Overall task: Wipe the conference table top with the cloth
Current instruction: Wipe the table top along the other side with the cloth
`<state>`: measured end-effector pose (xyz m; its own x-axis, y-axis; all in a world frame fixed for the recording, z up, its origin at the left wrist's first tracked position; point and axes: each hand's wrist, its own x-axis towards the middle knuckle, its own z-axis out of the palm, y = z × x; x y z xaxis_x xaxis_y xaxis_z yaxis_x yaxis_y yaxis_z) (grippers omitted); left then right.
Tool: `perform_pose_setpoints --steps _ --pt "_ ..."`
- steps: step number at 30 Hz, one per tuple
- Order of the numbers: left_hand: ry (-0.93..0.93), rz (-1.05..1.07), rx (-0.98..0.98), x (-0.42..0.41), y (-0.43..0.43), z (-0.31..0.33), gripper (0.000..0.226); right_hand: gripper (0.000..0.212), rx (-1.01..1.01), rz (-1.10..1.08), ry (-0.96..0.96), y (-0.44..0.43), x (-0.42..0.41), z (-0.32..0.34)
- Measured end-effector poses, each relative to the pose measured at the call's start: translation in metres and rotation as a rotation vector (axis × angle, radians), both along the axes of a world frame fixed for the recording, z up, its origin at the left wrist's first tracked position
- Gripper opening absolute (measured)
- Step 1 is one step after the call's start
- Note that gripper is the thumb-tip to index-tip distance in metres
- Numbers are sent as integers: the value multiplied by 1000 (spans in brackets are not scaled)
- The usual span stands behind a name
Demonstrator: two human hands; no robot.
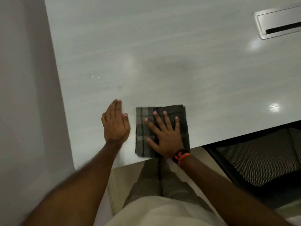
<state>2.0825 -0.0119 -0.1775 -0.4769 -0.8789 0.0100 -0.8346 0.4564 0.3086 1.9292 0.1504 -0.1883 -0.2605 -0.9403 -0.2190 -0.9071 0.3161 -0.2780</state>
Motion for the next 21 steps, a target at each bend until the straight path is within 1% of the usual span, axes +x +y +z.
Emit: perform_pose_setpoints --steps 2,4,5,6,10,13,17,21 --pt "5 4 4 1 -1 -2 50 78 10 -194 17 -25 -25 0" --pt "6 12 7 0 -1 -2 50 77 33 -400 49 -53 -32 0" --pt "5 16 8 0 -1 -2 50 77 49 -441 53 -60 -28 2" --pt "4 14 10 1 -1 -2 49 77 61 -431 53 -59 -19 3" --pt "6 9 -19 1 0 -2 49 76 62 -222 49 -9 22 5" --pt "-24 73 -33 1 0 -2 53 77 65 -203 46 -3 24 3" --pt "-43 90 -12 0 -2 -2 55 76 44 -206 23 -73 -3 2" --pt "-58 85 10 1 -1 -2 54 74 63 -308 4 -147 -27 2"
